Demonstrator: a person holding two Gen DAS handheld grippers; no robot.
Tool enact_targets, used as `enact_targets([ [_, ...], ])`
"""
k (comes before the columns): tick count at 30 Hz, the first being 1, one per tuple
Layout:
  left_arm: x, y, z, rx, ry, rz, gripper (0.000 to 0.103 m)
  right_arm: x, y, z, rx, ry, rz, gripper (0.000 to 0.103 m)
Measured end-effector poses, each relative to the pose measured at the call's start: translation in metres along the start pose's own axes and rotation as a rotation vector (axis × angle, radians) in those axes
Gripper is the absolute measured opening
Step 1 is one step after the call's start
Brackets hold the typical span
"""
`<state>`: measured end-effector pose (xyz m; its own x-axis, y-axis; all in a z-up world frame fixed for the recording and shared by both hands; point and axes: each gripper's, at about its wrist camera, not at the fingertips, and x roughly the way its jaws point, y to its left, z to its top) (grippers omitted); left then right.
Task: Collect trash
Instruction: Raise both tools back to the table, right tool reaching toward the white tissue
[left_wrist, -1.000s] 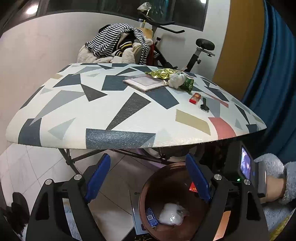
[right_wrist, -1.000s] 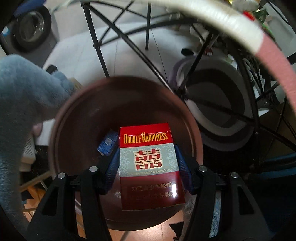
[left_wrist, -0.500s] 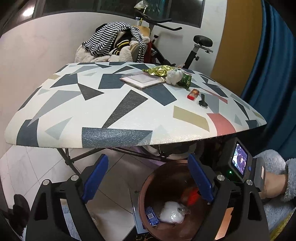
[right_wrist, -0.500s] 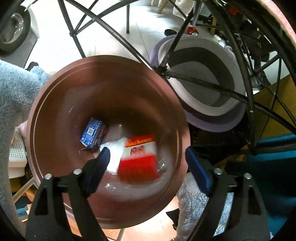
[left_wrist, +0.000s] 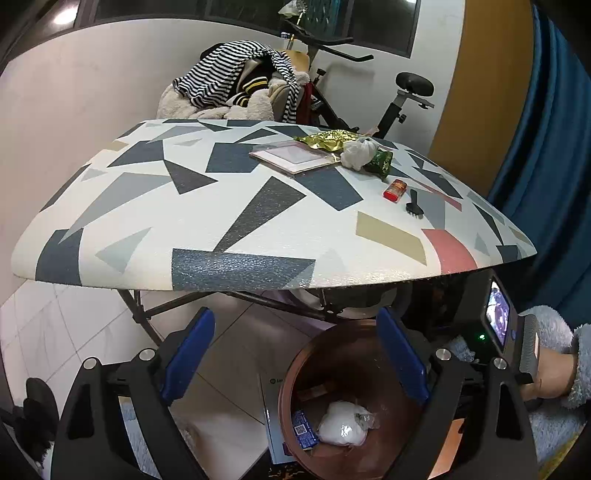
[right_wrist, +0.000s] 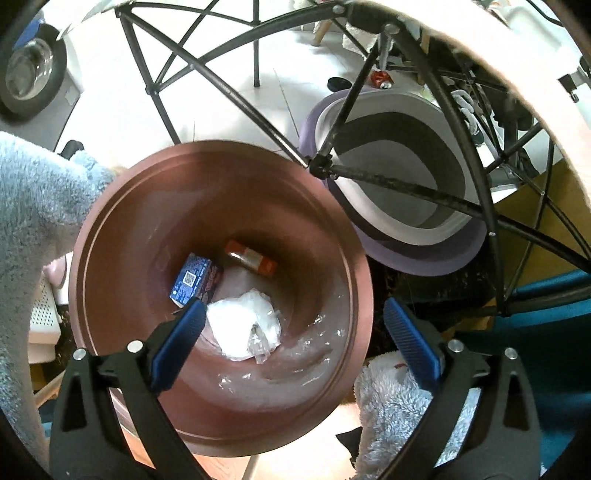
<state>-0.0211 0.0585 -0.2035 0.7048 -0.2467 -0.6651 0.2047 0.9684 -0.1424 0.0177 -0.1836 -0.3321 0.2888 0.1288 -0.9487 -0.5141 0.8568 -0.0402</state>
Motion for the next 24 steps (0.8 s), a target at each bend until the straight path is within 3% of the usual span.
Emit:
enact_targets([
  [16,-0.003,0.004,0.002,-0.03,-0.017,0.01,0.089,-0.089,-0.008,0.001,0.051,-0.343,0.039,0.097],
  [24,-0.003,0.003,0.003,-0.028,-0.023,0.011,0.089,-0.122,-0.027,-0.004,0.138,-0.493,-0.024,0.097],
])
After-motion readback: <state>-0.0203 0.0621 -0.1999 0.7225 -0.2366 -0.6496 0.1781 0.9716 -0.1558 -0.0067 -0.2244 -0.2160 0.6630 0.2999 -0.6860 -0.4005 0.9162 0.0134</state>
